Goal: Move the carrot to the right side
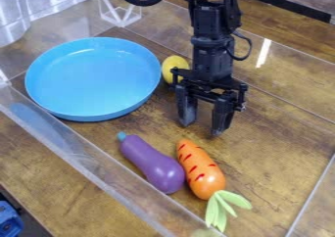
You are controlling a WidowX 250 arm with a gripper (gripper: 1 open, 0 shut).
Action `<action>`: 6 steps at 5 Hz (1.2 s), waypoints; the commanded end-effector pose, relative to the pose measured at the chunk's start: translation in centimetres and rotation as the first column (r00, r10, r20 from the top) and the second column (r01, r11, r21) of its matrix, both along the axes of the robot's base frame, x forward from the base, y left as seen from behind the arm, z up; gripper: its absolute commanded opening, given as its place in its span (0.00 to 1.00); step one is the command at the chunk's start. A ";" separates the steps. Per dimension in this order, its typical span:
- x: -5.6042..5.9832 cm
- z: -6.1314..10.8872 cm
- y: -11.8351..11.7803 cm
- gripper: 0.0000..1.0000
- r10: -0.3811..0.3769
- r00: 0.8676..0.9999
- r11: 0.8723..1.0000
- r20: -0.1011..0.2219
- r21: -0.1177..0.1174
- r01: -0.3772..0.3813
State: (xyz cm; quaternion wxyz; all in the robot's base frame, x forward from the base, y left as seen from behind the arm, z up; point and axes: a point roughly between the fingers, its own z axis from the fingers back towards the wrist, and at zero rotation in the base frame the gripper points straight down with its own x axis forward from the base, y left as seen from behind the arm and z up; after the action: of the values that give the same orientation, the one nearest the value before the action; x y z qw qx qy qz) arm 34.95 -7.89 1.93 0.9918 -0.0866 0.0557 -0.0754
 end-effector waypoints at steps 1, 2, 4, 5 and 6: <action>-1.1 -0.7 -1.8 0.00 -0.081 0.997 0.997 -0.004 -0.005 0.081; -1.3 -0.8 -1.9 0.00 -0.088 0.996 0.996 -0.003 -0.006 0.088; -1.7 -0.8 -2.0 0.00 -0.103 0.995 0.995 -0.004 -0.009 0.103; -1.9 -0.8 -2.1 0.00 -0.109 0.994 0.994 -0.004 -0.011 0.109; -2.1 -0.9 -2.1 0.00 -0.117 0.993 0.993 -0.005 -0.012 0.117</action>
State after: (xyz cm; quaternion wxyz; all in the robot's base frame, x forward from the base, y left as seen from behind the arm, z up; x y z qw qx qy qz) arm 34.36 -8.33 1.92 0.9900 -0.0886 0.0436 -0.1009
